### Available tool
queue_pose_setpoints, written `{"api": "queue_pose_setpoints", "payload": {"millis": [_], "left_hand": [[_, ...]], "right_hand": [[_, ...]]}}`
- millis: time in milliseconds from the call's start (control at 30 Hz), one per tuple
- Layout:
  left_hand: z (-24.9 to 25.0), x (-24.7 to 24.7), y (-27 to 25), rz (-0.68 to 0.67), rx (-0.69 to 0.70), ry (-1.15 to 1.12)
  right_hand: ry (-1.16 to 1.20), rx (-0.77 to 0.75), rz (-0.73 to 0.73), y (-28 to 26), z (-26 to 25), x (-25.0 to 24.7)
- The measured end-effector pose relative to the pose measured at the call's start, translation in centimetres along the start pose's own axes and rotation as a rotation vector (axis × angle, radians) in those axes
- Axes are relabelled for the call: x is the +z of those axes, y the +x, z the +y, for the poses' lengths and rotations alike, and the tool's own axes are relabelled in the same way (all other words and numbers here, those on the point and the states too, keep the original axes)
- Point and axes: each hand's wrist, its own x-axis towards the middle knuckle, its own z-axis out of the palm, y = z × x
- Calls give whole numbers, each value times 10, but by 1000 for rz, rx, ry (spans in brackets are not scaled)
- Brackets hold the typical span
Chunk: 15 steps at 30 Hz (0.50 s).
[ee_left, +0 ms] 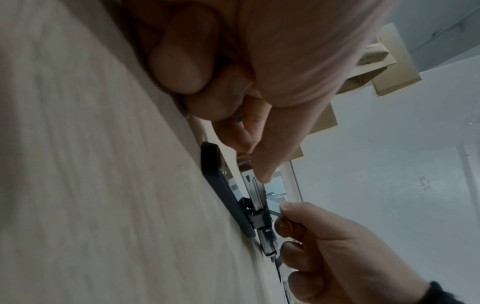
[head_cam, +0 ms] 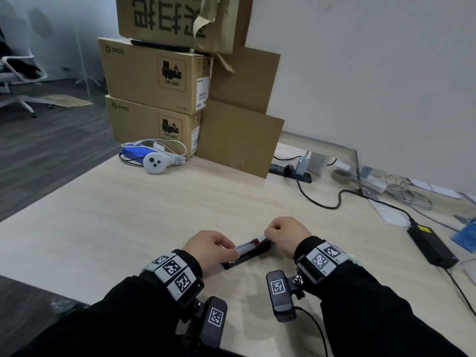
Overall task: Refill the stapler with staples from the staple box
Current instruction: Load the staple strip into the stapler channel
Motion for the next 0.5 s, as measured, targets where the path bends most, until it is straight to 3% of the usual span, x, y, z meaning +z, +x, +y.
{"api": "queue_pose_setpoints", "payload": {"millis": [500], "left_hand": [[-3, 0, 1, -11, 10, 11]], "right_hand": [[-43, 26, -33, 9, 2, -1]]}}
